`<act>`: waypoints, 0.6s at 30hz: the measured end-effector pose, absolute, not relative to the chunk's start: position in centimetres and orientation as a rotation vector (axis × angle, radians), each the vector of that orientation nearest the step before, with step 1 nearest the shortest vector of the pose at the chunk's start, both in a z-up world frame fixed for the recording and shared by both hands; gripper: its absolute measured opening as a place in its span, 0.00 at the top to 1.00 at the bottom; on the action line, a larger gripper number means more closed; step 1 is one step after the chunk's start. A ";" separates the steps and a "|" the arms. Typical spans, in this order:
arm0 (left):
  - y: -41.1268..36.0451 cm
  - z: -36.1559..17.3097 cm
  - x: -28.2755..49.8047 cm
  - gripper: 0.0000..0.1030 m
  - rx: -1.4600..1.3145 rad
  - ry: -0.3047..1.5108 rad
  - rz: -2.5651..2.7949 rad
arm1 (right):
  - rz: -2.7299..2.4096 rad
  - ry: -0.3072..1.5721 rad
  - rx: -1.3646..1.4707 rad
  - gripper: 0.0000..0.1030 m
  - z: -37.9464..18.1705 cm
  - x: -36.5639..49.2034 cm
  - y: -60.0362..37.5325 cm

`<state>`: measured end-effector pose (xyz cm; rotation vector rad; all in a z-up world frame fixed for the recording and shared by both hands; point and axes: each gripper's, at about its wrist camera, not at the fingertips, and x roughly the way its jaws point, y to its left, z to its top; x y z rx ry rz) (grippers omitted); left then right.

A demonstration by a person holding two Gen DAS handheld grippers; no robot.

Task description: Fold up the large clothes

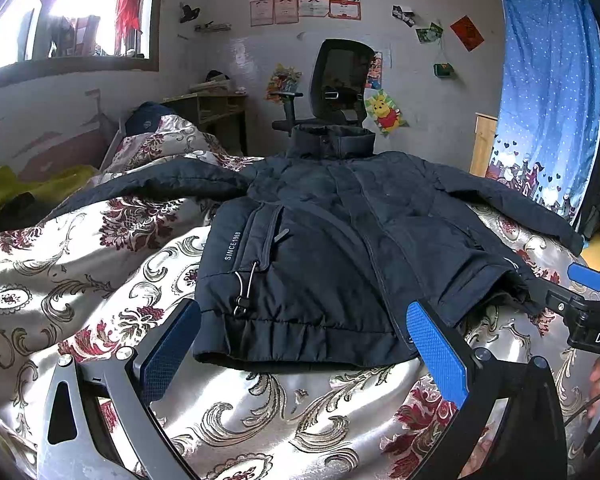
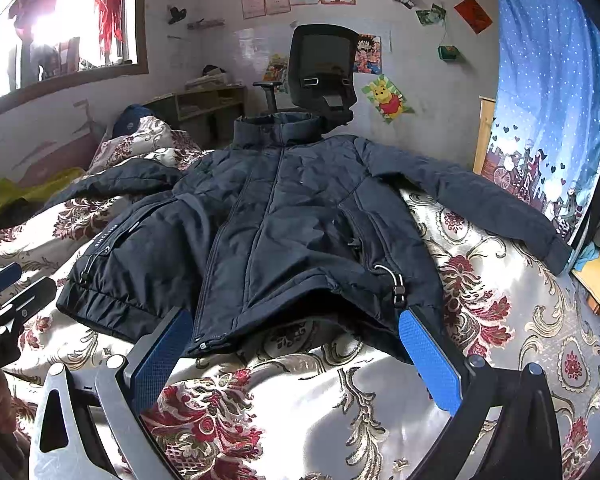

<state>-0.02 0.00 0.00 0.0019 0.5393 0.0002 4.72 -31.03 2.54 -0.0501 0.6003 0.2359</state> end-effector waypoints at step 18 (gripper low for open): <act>0.0 0.0 0.0 0.02 0.002 0.539 0.000 | 0.236 0.601 -0.048 0.00 2.6 4.7 -31.1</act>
